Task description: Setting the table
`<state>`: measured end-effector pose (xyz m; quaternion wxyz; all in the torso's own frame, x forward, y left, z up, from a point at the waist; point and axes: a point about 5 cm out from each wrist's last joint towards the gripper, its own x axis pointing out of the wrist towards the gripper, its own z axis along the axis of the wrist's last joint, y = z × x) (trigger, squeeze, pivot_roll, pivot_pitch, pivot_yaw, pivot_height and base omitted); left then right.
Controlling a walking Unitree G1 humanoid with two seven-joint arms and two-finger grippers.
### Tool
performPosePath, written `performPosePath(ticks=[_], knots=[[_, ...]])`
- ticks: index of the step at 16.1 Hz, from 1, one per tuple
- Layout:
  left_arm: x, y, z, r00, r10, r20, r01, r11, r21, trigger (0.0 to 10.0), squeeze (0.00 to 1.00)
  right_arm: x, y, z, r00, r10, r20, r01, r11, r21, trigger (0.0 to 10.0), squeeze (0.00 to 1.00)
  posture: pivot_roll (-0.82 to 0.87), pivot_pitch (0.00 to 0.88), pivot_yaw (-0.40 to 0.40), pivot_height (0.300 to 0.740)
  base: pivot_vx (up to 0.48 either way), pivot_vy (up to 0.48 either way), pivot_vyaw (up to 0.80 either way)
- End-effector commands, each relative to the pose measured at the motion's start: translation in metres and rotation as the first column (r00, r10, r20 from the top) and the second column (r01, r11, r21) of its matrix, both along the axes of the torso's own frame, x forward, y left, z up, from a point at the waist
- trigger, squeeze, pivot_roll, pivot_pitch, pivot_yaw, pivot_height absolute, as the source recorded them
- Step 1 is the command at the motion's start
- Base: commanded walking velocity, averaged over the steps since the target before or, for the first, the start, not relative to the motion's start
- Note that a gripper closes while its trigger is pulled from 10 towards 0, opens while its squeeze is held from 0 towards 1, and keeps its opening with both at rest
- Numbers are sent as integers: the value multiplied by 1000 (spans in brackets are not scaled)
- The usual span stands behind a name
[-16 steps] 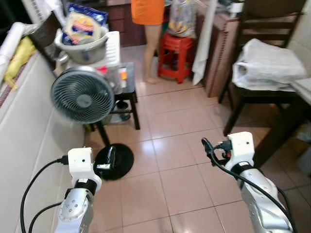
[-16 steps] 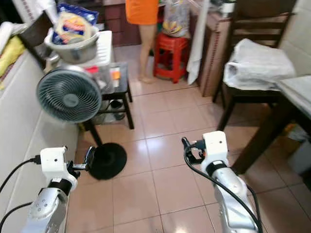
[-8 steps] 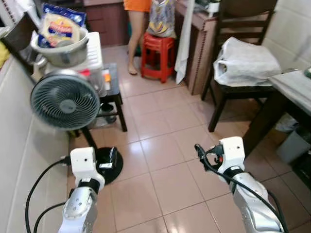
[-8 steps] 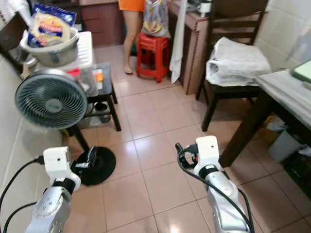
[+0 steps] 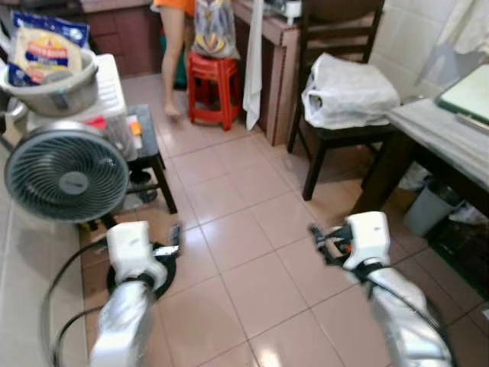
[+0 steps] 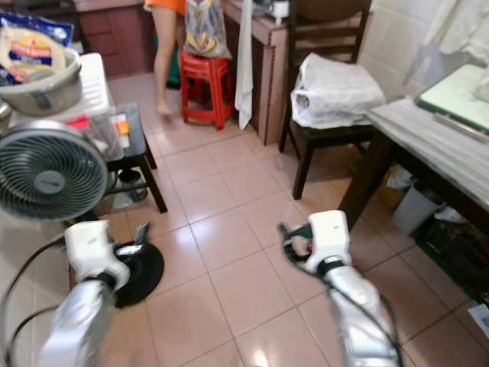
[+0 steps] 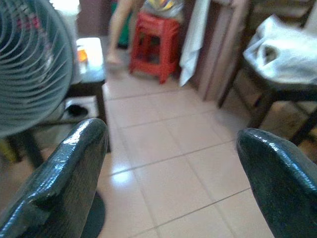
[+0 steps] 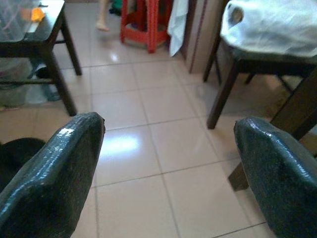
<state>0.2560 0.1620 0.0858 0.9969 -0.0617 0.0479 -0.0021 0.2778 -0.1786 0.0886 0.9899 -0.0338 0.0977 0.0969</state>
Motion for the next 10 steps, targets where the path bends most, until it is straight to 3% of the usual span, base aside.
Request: performPosePath(ticks=[1,10], knots=[[-4,9,-7,999,18,-29,-17,1000,14,10000,0,0,6,2,1000,7,8,-8,1000,16,10000,0,-135,73,51,740,0,0,-788],[-2,10,-7,999,19,-28,-19,1000,9,10000,0,1,9,5,1000,3,18,-3,1000,27,10000,0,-133,82,55,740,0,0,-788]])
